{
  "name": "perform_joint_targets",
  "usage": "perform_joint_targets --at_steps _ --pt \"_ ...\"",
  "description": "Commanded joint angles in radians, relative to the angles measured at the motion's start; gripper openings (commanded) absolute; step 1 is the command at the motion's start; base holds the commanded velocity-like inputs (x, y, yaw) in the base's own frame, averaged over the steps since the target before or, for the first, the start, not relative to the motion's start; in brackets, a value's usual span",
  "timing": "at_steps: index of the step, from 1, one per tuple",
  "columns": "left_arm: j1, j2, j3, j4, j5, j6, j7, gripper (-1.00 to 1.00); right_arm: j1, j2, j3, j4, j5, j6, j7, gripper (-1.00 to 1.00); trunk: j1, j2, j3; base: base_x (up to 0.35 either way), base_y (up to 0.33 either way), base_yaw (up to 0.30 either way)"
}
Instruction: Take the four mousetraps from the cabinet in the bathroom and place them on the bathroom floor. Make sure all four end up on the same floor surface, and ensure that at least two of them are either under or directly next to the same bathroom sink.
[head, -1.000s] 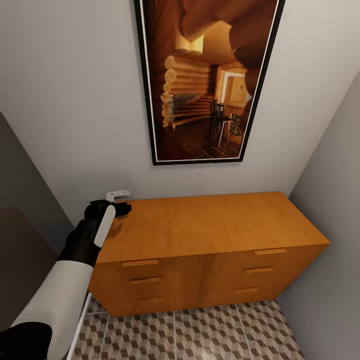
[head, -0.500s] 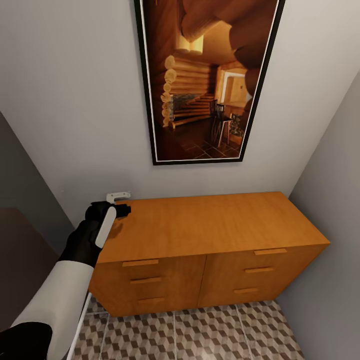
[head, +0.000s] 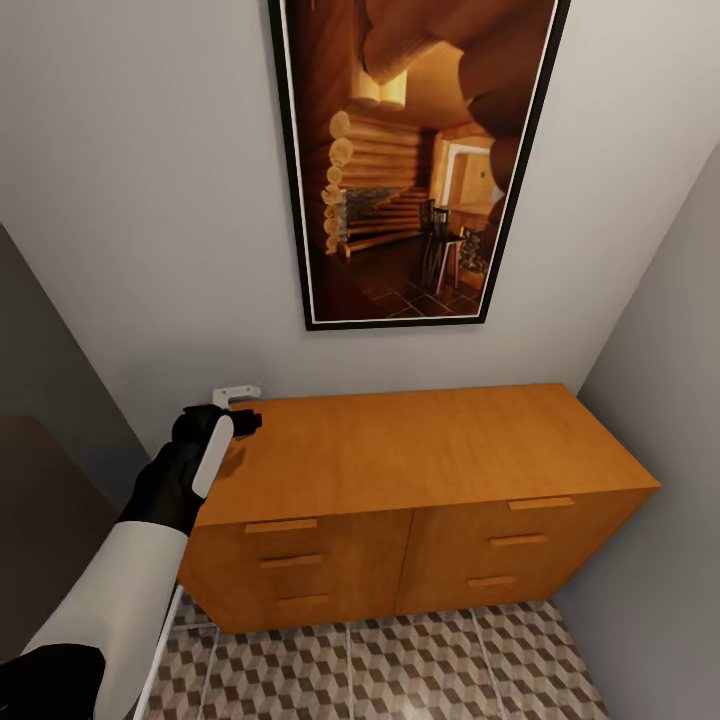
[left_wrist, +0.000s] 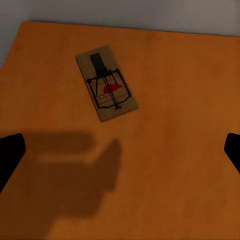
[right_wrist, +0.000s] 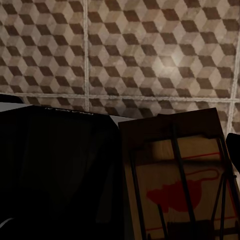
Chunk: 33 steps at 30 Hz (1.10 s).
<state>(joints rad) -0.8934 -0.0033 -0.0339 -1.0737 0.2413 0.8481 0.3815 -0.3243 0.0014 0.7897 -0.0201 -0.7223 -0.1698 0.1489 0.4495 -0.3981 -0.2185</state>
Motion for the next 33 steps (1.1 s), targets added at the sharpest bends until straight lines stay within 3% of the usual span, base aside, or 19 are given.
perform_joint_targets --at_steps 1,33 --pt "-0.001 0.000 -0.001 0.001 0.010 0.002 0.010 1.00 -0.001 0.000 0.006 0.002 -0.012 -0.004 0.006 -1.00 0.001 -0.002 -0.002 0.000 0.000 0.000" --pt "-0.001 0.001 -0.001 0.029 0.009 0.002 0.008 1.00 0.017 -0.003 0.005 0.002 -0.012 -0.005 0.006 -1.00 0.001 -0.002 -0.002 0.029 0.000 0.000"
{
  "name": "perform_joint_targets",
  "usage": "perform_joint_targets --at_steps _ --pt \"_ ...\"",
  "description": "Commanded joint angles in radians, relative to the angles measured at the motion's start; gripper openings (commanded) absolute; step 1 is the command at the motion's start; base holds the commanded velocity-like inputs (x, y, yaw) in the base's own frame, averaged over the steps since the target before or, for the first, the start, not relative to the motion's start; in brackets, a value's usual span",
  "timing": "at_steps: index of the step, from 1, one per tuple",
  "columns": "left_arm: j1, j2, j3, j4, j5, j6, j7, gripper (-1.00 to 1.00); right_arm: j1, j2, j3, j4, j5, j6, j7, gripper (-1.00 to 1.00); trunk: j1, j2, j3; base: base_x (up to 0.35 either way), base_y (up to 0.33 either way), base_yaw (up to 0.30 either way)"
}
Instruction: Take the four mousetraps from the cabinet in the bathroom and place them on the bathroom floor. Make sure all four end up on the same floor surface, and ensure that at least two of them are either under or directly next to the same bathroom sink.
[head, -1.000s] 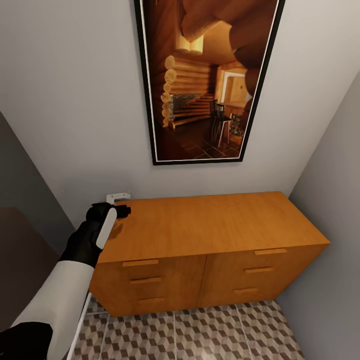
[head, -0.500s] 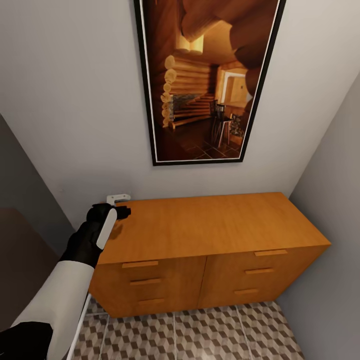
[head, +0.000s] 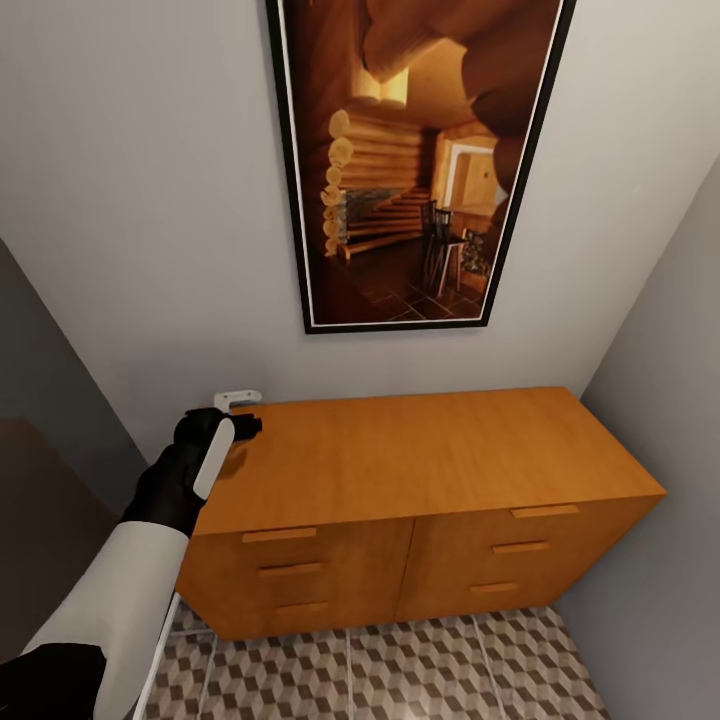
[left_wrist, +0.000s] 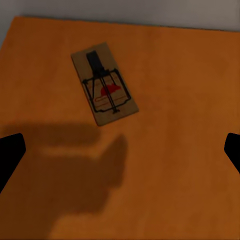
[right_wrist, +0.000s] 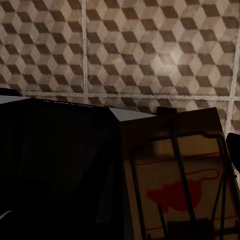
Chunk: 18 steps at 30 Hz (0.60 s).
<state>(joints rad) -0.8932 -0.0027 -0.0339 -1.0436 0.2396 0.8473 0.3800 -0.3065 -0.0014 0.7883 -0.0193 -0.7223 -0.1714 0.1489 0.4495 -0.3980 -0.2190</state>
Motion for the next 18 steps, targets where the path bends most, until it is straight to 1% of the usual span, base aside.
perform_joint_targets --at_steps 1,6,18 --pt "-0.001 0.000 -0.001 0.001 0.010 0.003 0.010 1.00 -0.001 0.000 0.006 0.001 -0.012 -0.003 0.006 -1.00 0.001 -0.002 -0.002 0.003 0.000 0.000" --pt "0.000 0.001 -0.001 0.027 0.010 0.003 0.009 1.00 0.000 0.000 0.006 0.001 -0.012 -0.003 0.006 -1.00 0.001 -0.002 -0.008 0.001 0.000 0.000" --pt "0.000 0.001 -0.001 0.034 0.010 0.003 0.010 1.00 0.000 0.000 0.006 0.001 -0.012 -0.003 0.006 -1.00 0.001 -0.002 -0.026 0.000 0.000 0.000"
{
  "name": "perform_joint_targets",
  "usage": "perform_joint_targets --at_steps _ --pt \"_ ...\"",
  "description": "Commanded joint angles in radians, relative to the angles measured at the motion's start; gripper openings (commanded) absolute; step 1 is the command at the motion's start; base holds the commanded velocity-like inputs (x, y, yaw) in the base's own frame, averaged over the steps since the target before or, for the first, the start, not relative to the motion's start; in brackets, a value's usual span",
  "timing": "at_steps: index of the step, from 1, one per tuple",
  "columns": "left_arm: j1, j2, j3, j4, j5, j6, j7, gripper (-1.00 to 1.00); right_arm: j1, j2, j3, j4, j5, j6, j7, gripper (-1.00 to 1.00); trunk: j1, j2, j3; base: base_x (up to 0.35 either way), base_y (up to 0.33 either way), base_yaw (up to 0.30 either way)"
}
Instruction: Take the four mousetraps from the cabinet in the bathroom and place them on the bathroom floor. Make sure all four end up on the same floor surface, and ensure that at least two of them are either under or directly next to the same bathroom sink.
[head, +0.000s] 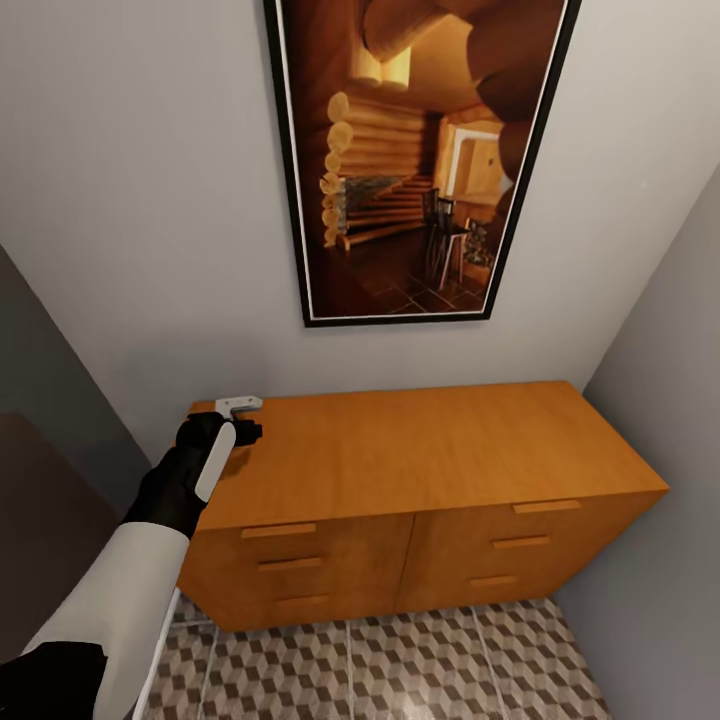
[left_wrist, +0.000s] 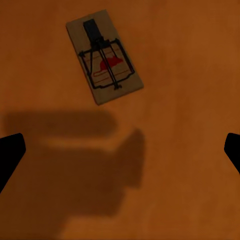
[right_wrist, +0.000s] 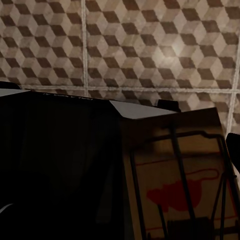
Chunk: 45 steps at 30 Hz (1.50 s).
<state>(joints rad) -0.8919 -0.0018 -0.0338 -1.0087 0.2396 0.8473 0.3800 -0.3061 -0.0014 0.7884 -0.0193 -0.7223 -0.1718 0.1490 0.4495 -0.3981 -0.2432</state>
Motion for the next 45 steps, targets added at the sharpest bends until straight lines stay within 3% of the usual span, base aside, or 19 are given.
perform_joint_targets --at_steps 1,21,29,45 --pt "-0.001 0.000 -0.002 -0.001 0.010 0.003 0.010 1.00 -0.001 0.000 0.006 0.001 -0.012 -0.003 0.006 -1.00 0.000 -0.002 -0.003 0.000 0.000 0.000" --pt "0.000 0.000 -0.002 0.022 0.010 0.001 0.010 1.00 -0.001 0.000 0.006 0.001 -0.012 -0.003 0.006 -1.00 0.000 -0.002 -0.005 0.046 0.000 0.000" --pt "0.001 0.000 -0.002 0.040 0.010 -0.048 0.008 1.00 -0.001 0.001 0.006 0.001 -0.012 -0.003 0.006 -1.00 0.000 -0.002 -0.005 0.013 0.000 0.000" --pt "0.002 0.000 -0.002 0.063 0.010 -0.057 0.008 1.00 -0.001 0.000 0.006 0.001 -0.012 -0.003 0.007 -1.00 0.000 -0.002 -0.005 0.036 0.000 0.000"
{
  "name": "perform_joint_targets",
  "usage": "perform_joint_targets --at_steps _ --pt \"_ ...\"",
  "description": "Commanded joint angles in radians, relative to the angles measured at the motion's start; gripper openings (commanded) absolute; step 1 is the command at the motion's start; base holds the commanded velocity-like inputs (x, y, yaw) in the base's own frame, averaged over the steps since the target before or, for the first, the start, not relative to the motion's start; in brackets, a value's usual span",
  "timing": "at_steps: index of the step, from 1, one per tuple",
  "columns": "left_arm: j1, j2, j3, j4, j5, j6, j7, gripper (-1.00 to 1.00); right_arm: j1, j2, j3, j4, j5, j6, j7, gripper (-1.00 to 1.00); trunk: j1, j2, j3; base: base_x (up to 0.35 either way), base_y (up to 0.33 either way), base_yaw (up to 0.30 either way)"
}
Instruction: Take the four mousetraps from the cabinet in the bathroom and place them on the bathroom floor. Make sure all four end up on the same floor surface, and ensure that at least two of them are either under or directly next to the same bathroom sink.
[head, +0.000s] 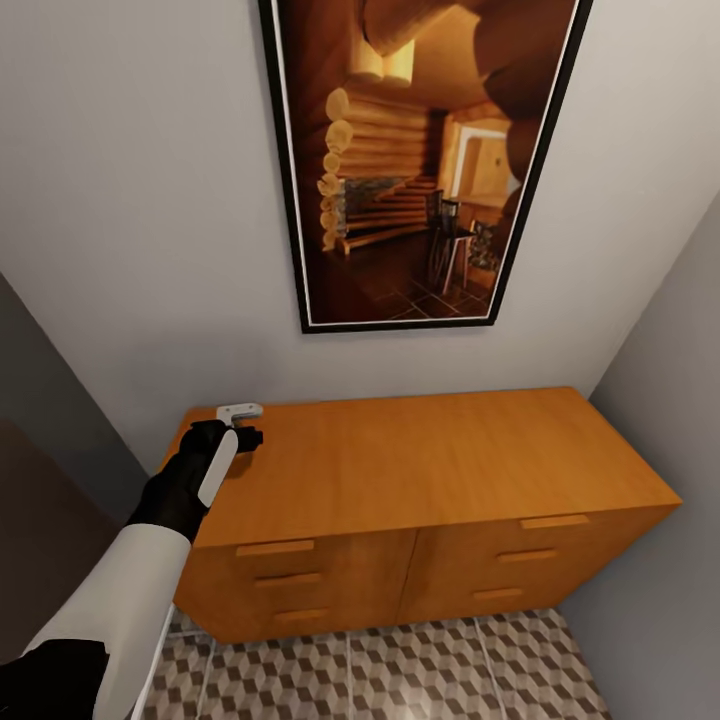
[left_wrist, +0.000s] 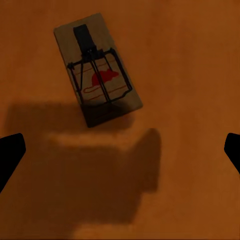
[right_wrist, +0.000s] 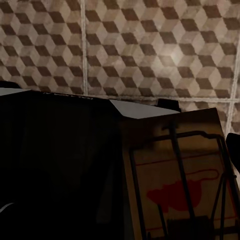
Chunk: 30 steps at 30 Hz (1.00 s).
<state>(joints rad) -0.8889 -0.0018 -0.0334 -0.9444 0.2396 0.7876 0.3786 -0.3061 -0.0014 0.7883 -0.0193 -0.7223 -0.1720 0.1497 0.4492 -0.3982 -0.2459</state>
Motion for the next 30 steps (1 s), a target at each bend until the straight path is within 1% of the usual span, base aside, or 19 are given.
perform_joint_targets --at_steps 1,11,30 --pt "-0.001 0.000 -0.002 0.000 0.010 0.002 0.009 1.00 -0.001 0.000 0.006 0.001 -0.012 -0.003 0.006 -1.00 0.001 -0.002 -0.002 0.154 0.000 0.000" --pt "-0.001 -0.001 -0.002 0.004 0.010 0.002 0.009 1.00 -0.001 0.000 0.006 0.001 -0.012 -0.003 0.005 -1.00 0.001 -0.002 -0.002 0.140 0.000 0.000" --pt "-0.001 0.001 -0.002 0.022 0.010 0.002 0.009 1.00 -0.001 0.000 0.006 0.001 -0.012 -0.003 0.005 -1.00 0.001 -0.002 -0.002 0.012 0.000 0.000"
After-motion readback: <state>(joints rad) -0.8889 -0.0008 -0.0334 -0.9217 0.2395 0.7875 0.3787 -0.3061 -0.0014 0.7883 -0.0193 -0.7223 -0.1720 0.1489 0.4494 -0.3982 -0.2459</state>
